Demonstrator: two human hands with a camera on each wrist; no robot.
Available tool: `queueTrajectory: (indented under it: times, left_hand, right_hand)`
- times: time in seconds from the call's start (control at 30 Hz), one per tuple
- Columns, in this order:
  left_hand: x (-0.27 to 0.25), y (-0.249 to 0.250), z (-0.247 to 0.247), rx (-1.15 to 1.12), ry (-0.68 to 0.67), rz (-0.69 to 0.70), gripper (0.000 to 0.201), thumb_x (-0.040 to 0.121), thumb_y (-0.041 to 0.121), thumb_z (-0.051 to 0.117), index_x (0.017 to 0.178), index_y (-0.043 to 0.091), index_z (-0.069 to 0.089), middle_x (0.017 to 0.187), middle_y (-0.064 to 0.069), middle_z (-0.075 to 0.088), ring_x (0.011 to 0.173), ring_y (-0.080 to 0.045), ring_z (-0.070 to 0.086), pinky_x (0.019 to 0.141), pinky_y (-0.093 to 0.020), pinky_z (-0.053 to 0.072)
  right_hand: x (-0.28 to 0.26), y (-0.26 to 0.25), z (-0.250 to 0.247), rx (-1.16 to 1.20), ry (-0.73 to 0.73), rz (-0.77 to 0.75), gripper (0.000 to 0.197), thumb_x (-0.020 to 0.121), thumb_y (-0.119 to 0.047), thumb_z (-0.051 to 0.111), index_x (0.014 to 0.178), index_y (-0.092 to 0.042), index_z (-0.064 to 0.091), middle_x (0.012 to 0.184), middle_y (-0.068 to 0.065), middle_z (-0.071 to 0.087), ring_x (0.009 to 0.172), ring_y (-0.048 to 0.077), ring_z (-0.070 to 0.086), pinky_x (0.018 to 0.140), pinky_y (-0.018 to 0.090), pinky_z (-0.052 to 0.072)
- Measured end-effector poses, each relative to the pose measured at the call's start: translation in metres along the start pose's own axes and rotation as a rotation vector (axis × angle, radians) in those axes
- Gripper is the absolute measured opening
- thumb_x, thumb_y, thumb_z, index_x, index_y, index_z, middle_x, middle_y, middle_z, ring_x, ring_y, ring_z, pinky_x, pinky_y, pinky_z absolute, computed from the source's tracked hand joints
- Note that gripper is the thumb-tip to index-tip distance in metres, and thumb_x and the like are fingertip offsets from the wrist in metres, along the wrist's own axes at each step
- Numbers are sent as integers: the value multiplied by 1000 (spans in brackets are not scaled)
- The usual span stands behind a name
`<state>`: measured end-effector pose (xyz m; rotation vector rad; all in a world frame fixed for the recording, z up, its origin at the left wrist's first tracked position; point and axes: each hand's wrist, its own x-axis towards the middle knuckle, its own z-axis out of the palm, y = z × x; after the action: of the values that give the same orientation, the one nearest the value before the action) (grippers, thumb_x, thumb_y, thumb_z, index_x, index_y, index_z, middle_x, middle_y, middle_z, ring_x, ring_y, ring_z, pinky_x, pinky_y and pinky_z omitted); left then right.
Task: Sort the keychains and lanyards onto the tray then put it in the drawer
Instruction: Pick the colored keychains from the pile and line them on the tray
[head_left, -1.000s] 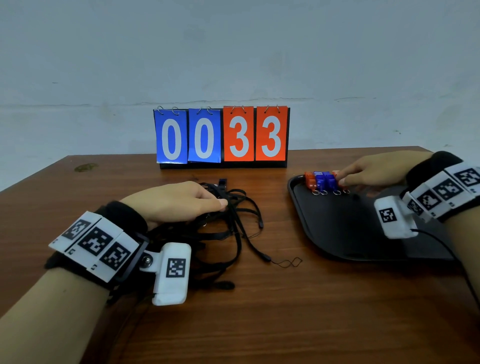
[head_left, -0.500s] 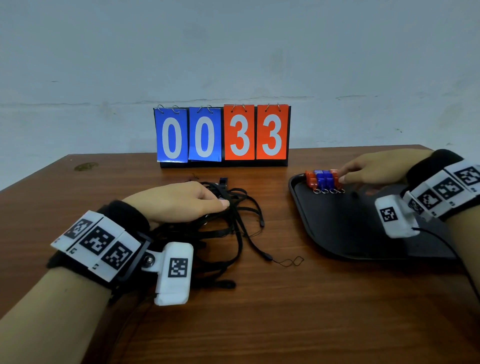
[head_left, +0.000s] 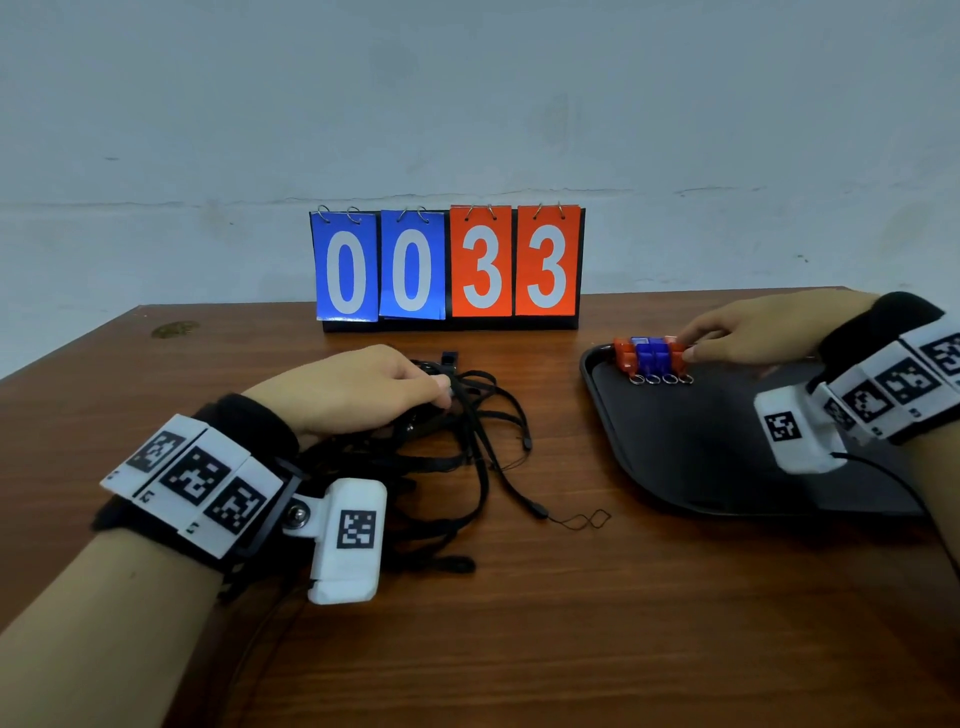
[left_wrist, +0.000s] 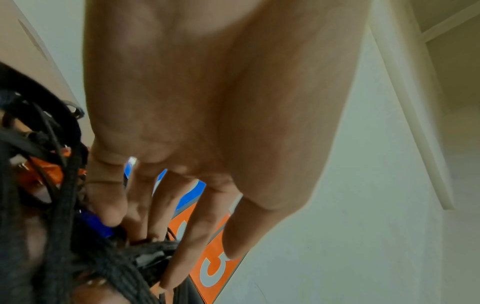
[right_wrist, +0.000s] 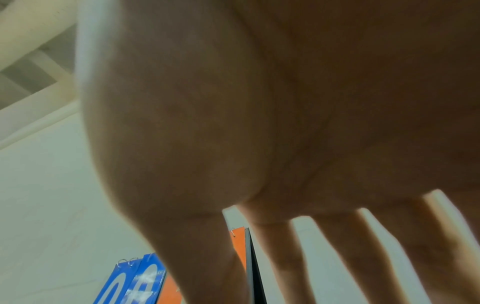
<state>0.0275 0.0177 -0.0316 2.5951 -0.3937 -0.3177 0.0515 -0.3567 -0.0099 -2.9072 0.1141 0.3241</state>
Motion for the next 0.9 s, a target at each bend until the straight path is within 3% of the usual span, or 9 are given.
queueTrajectory:
  times: [0.1, 0.17, 0.23, 0.37, 0.5, 0.6, 0.7, 0.8, 0.9]
  left_hand:
    - [-1, 2, -2, -36, 69, 37, 33, 103, 51, 47, 114, 40, 76, 134, 17, 64, 115, -5, 59, 102, -29, 40]
    - [0, 2, -2, -98, 128, 51, 30, 102, 48, 51, 110, 39, 78, 130, 18, 66, 98, 1, 59, 89, -24, 39]
    - [0, 2, -2, -149, 162, 53, 28, 102, 47, 53, 107, 39, 79, 125, 20, 68, 87, 2, 58, 84, -23, 39]
    - [1, 0, -2, -195, 198, 46, 25, 100, 45, 56, 101, 40, 80, 95, 22, 68, 75, 1, 55, 75, -20, 39]
    - [0, 1, 0, -372, 216, 59, 19, 94, 43, 64, 91, 41, 82, 89, 17, 70, 81, -10, 60, 82, -27, 48]
    - [-2, 5, 2, -468, 175, 101, 23, 97, 33, 62, 90, 32, 84, 75, 13, 66, 73, -3, 55, 75, -24, 47]
    - [-6, 10, 2, -536, 96, 130, 24, 99, 28, 60, 94, 26, 84, 88, 11, 73, 81, -4, 58, 80, -26, 46]
    - [-9, 13, 2, -625, 9, 160, 24, 100, 25, 59, 100, 20, 83, 107, 4, 79, 89, -7, 64, 80, -26, 46]
    - [-9, 14, 3, -659, -37, 167, 27, 102, 24, 56, 103, 18, 82, 112, 1, 78, 89, -8, 65, 81, -26, 49]
  right_hand:
    - [-3, -5, -1, -47, 22, -24, 34, 101, -41, 52, 133, -32, 56, 113, -4, 65, 94, 18, 65, 77, 28, 56]
    - [-6, -10, -3, -71, 51, -59, 35, 101, -42, 51, 134, -32, 56, 118, -7, 66, 103, 18, 64, 92, 30, 51]
    - [-12, -16, -4, -99, 84, -90, 37, 102, -43, 49, 137, -32, 55, 128, -9, 62, 112, 14, 58, 102, 29, 40]
    - [-23, -29, -5, -94, 93, -191, 39, 102, -43, 48, 139, -31, 54, 133, -7, 61, 121, 14, 56, 104, 29, 36]
    - [-27, -41, -3, -36, 109, -289, 34, 102, -42, 49, 134, -34, 58, 126, -11, 63, 117, 9, 57, 103, 27, 38]
    - [-30, -48, 1, -5, 118, -361, 30, 102, -40, 50, 129, -37, 59, 116, -18, 64, 114, 3, 60, 99, 23, 40]
    - [-36, -59, 8, 11, 124, -425, 28, 100, -40, 51, 127, -40, 61, 110, -23, 66, 104, -8, 60, 88, 14, 41]
    - [-45, -72, 11, 48, 126, -526, 22, 100, -36, 53, 119, -40, 65, 100, -29, 69, 94, -12, 63, 88, 17, 46]
    - [-62, -86, 9, 161, 42, -645, 17, 102, -31, 54, 110, -34, 68, 94, -21, 74, 87, -2, 67, 81, 21, 51]
